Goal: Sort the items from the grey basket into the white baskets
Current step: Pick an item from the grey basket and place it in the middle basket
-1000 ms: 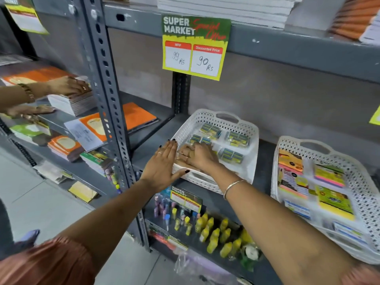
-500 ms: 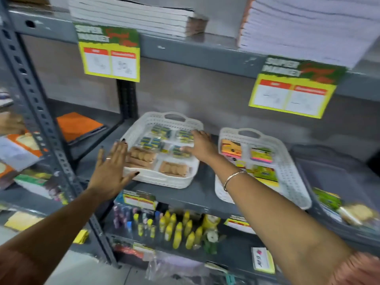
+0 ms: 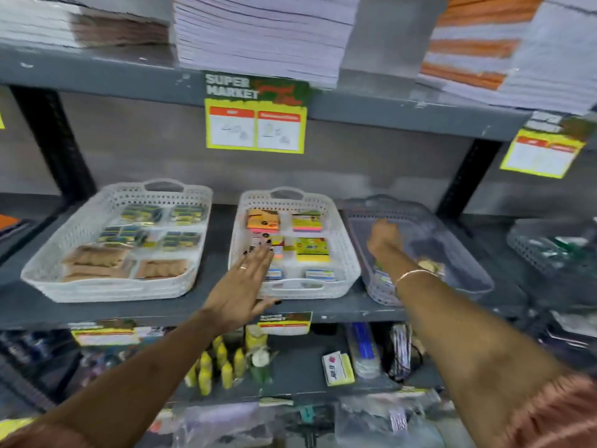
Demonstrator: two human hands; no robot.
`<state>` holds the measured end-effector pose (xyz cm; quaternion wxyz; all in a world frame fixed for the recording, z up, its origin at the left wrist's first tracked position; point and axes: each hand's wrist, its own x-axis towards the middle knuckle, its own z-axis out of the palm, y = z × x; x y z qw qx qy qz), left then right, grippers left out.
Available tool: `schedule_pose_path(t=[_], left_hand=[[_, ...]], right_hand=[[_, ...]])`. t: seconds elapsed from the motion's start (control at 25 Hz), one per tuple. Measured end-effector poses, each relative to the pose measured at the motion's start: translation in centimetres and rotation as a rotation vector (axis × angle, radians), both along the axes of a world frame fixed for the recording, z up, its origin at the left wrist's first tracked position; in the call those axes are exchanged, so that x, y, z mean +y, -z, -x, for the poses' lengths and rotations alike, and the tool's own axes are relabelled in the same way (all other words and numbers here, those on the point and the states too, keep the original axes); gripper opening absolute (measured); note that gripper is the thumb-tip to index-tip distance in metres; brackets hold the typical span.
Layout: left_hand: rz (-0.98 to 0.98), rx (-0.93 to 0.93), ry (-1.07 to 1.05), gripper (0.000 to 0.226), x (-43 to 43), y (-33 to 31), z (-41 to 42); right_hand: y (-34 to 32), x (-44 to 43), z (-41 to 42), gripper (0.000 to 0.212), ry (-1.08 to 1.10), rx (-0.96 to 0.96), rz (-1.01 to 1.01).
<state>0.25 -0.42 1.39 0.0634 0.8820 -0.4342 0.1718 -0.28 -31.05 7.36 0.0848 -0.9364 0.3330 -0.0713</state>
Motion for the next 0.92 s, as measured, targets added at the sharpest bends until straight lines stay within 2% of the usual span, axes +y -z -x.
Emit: schedule_pose_path(t=[0.16,0.36,0.56,0.72,0.92], left_hand=[[-0.077,0.069,-0.067,0.086,-1.0,0.7,1.0],[-0.071,0.078,-0.125,0.087,-1.1,1.0,1.3],[-0.060,0.084,-0.152,0.089,-1.1,1.1,1.2],[0.030,0.093,-0.240,0.097,0.9,1.0,0.0],[0.053,0.230,-0.350,0.102,3.9,2.5,-0.2]], right_hand=[[1.4,-2.9,3.4,0.038,-0.212,0.447,-0.043],[3.0,-3.1,4.6,0.036,-0.259,0.512,0.171],[2.2,-3.2,4.1,0.035,-0.205,0.456,0.080],[0.1,-2.6,2.7,0.044,-0.124,0.264,-0.014],[-2.4,2.6,-1.1,0.042,-0.231,0.094,0.017]])
